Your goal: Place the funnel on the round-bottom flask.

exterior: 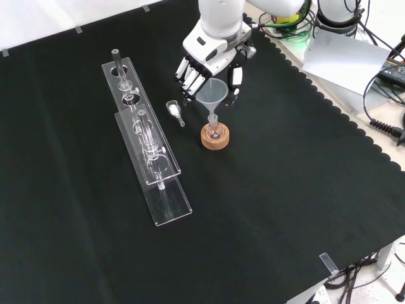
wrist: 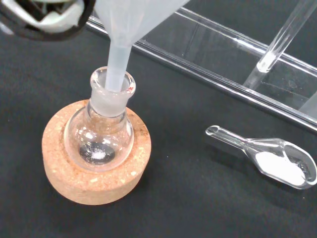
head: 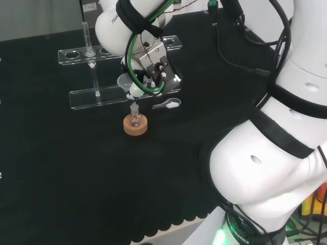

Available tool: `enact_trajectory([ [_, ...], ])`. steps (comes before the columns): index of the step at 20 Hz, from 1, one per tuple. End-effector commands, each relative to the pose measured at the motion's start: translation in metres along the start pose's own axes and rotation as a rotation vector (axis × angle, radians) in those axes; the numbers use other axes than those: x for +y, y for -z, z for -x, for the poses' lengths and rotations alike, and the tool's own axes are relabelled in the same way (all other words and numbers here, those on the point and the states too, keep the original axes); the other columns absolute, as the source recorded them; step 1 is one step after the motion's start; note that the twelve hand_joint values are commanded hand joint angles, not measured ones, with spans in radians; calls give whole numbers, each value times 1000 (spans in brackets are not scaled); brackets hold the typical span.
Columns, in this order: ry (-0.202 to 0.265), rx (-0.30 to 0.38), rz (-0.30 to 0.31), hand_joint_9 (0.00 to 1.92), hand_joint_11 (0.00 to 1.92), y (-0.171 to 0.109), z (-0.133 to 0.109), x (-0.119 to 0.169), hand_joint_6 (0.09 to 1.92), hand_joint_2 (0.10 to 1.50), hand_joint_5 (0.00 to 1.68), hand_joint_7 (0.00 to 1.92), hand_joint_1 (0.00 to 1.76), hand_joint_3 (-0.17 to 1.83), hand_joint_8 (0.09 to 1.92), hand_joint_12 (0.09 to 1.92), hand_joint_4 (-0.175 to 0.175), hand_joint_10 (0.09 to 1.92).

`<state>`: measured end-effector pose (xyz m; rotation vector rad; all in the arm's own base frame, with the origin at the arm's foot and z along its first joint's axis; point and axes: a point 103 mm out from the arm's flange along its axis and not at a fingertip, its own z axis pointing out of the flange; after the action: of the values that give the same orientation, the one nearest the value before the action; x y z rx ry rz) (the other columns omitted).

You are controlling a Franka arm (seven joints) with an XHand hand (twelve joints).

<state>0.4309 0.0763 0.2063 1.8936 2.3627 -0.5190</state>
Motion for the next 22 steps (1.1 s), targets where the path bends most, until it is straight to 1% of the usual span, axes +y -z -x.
enact_trajectory([
  [1, 18, -13, -28, 1059, 765, -9, -7, 0, 1078, 669, 711, 650, 918, 625, 1187, 1078, -119, 940],
  [3, 23, -12, -30, 1058, 765, -12, -7, 0, 1078, 669, 710, 648, 917, 625, 1186, 1079, -119, 940],
  [4, 15, -14, -34, 1058, 764, -13, -7, 1, 1078, 669, 710, 648, 916, 625, 1185, 1079, -119, 940],
  [5, 17, -10, -31, 1058, 764, -14, -7, 1, 1078, 670, 710, 647, 915, 626, 1185, 1079, -118, 940],
  [15, 21, -20, -43, 1056, 760, -14, -12, 0, 1080, 670, 708, 643, 912, 626, 1181, 1083, -117, 940],
  [22, 26, -20, -33, 1053, 758, -15, -13, 0, 1080, 670, 706, 641, 910, 626, 1179, 1085, -117, 940],
])
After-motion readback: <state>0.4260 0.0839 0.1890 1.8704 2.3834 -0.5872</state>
